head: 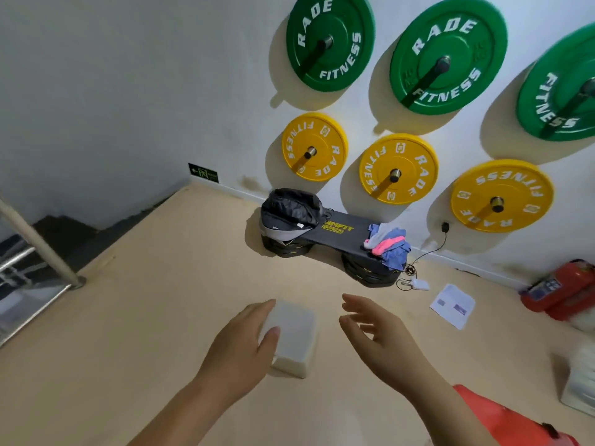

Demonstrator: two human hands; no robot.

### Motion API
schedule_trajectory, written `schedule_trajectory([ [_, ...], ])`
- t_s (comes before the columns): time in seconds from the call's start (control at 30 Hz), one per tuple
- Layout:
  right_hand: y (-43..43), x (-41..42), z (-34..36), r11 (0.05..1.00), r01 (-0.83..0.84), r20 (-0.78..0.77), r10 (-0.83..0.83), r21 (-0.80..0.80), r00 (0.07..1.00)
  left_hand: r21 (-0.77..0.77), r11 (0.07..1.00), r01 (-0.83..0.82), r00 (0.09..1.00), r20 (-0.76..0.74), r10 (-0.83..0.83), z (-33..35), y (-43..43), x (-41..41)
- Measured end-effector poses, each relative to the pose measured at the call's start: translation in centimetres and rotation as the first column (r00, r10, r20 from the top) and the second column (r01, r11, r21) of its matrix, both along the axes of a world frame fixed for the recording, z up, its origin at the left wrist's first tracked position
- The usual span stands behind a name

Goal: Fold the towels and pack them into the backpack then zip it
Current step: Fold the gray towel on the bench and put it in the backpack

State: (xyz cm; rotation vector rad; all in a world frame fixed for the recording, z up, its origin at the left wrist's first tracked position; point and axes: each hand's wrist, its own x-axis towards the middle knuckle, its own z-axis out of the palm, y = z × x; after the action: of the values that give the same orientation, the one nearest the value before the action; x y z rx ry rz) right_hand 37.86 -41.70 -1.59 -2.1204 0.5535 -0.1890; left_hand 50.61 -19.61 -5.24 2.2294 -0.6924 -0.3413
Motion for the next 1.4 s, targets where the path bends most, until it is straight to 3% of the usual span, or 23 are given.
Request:
schedule_trajectory([
  [0.33, -19.6, 15.2, -1.7, 0.974, 0.220, -0.090, -0.214, 0.061, 0.973, 0.050, 0.956, 0.289, 0.953, -0.107, -0.283, -0.9, -24.5, 20.3],
  [0.67, -41.1, 35.1, -4.9, 0.981, 0.155, -0.192, -0.131, 0.115, 0.972, 0.160, 0.958, 0.237, 0.967, -0.129, -0.218, -2.9, -43.0, 38.8],
  [0.87, -50.4, 46.4, -7.2, 0.926, 0.242, -0.234, -0.177, 0.290, 0.956, 0.153, 0.945, 0.290, 0.947, -0.191, -0.260, -5.8, -52.3, 50.9],
  [1.0, -55.5, 52.1, -11.6, 0.845, 0.424, -0.297, -0.335, 0.325, 0.894, 0.153, 0.899, 0.410, 0.901, -0.224, -0.372, -9.7, -59.8, 59.3],
  [1.17, -60.1, 59.0, -18.8, 0.684, 0.672, -0.382, -0.562, 0.285, 0.734, 0.199, 0.804, 0.560, 0.817, -0.295, -0.496, -16.0, -67.7, 68.6],
  [1.27, -62.7, 62.0, -22.5, 0.683, 0.695, -0.415, -0.579, 0.223, 0.702, 0.207, 0.773, 0.599, 0.786, -0.335, -0.520, -19.7, -71.1, 71.6],
  [1.4, -66.0, 63.8, -29.8, 0.689, 0.718, -0.446, -0.614, 0.100, 0.652, 0.179, 0.812, 0.555, 0.788, -0.426, -0.444, -26.2, -75.1, 72.1],
])
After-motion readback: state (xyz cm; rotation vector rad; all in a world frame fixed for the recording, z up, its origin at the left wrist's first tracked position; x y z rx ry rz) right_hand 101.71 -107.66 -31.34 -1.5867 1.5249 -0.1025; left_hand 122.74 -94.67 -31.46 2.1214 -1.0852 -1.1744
